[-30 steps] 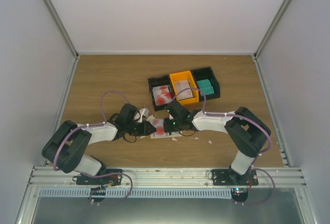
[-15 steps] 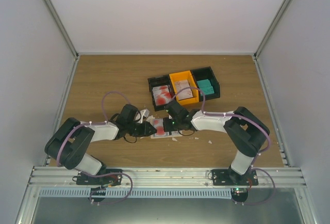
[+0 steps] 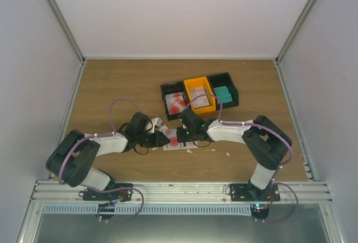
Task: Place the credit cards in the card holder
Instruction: Insert the credit card into the card holder.
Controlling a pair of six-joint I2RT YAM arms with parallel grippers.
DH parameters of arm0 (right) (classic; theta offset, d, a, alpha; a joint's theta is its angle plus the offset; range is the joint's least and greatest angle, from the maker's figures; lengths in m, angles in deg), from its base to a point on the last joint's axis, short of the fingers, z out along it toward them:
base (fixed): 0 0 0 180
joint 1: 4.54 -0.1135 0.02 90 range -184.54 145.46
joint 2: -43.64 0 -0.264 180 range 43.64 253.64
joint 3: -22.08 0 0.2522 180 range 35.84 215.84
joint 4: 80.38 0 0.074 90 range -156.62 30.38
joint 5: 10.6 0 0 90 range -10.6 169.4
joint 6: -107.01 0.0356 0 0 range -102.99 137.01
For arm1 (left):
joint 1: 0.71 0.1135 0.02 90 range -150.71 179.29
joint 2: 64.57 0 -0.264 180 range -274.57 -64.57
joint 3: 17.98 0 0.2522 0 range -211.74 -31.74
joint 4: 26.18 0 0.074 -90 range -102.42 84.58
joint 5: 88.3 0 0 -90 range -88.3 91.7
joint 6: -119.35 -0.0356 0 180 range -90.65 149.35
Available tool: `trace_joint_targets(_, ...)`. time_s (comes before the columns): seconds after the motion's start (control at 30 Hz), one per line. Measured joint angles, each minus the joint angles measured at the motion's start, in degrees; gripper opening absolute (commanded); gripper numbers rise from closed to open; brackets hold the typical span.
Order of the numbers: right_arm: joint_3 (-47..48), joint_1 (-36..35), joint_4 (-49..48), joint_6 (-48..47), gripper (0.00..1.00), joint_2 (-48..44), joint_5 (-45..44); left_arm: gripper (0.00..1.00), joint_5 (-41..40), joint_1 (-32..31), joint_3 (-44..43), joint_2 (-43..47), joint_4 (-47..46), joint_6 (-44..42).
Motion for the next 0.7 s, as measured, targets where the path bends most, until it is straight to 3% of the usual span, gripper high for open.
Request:
trace_joint_targets(0.17,0.0,0.0,-0.3,0.0,0.00,0.1,0.0,0.21,0.0,0.0,0.0,0.4,0.1,0.0)
trace_joint_targets(0.43,0.0,0.0,-1.0,0.0,0.01,0.3,0.0,0.31,0.1,0.0,0.0,-0.4,-0.1,0.0)
trace_joint_targets(0.7,0.0,0.0,-1.0,0.0,0.00,0.3,0.0,0.27,0.1,0.0,0.0,-0.4,-0.1,0.0)
